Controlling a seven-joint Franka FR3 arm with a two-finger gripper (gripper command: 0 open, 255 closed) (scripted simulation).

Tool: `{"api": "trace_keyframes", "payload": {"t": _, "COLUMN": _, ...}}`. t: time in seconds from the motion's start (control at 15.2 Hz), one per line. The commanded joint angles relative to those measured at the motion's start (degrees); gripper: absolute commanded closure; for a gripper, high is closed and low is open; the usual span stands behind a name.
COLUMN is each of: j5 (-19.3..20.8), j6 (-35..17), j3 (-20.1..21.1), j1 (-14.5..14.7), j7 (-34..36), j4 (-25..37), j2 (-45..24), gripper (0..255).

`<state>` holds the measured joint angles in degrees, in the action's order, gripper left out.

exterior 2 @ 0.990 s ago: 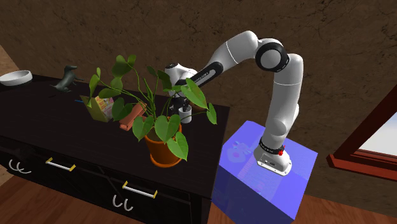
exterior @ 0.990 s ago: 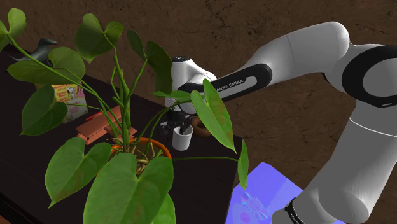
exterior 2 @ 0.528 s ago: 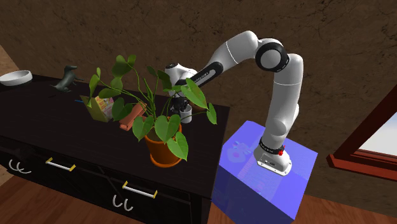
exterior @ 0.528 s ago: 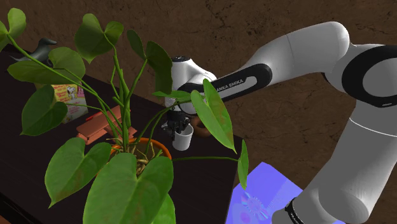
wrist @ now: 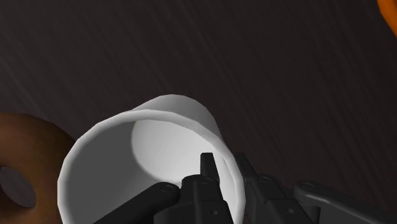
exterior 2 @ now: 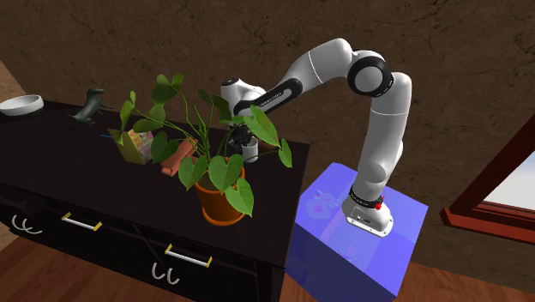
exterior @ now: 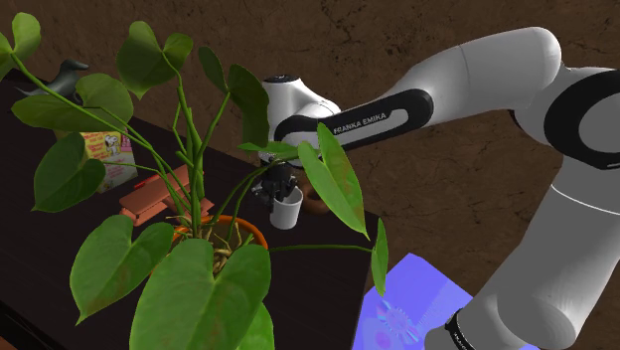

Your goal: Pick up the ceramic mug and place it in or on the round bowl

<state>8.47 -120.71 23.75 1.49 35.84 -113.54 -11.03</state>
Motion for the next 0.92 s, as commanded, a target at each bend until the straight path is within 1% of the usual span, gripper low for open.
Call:
{"api": "trace_keyframes", "payload": {"t": 0.0, "j5": -0.52, "j6": 1.33, "j3": 0.07, "j1": -0.19, "j7": -0.51, "j4": 0.51, "j2": 0.93, "gripper": 255}}
{"api": "trace_keyframes", "payload": {"t": 0.86, "j5": -2.58, "j6": 10.48, "j3": 0.40, "j1": -0.49, "j7": -2.23, "j4": 6.54, "j2": 4.47, "gripper": 255}}
